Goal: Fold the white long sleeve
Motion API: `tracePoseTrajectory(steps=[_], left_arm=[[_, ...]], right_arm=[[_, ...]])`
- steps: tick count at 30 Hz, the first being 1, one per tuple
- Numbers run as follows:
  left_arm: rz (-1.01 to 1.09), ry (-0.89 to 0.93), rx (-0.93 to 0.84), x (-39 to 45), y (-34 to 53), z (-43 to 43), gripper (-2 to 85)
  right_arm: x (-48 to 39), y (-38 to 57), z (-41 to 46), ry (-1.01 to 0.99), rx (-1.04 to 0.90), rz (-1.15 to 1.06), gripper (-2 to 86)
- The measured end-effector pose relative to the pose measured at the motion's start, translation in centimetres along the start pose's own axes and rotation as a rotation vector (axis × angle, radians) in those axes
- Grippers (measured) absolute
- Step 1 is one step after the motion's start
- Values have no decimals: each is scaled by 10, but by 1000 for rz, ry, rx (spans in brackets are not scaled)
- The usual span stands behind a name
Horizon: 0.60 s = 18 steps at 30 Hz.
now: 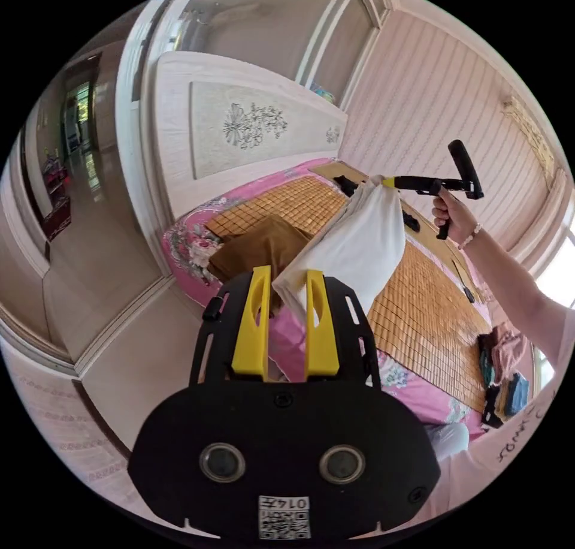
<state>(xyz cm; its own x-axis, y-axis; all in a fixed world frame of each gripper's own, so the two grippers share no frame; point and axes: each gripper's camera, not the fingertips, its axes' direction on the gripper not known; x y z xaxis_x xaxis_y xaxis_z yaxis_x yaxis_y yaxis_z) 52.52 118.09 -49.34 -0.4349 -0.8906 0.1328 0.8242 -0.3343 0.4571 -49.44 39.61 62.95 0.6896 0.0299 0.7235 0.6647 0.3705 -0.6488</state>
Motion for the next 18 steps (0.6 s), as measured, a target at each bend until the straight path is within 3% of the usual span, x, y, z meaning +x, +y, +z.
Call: tracePoseTrajectory(steps=[2,6,12,14,18], left_arm=[[-130,-174,-20,-42,-1,35,94],[-158,-83,-49,-49,32,63,90],[183,-7,-121,65,99,78,85],[344,2,-154,129,118,80,85],[567,31,-161,229,146,79,86]], right_arm=[[8,-37,59,29,-135,84,101],[13,-2,90,28,-179,82,117],[25,222,84,43,-314,188,107],[9,328,53,90,-358,297,99],[-35,453,-15,259,-386,450,98]])
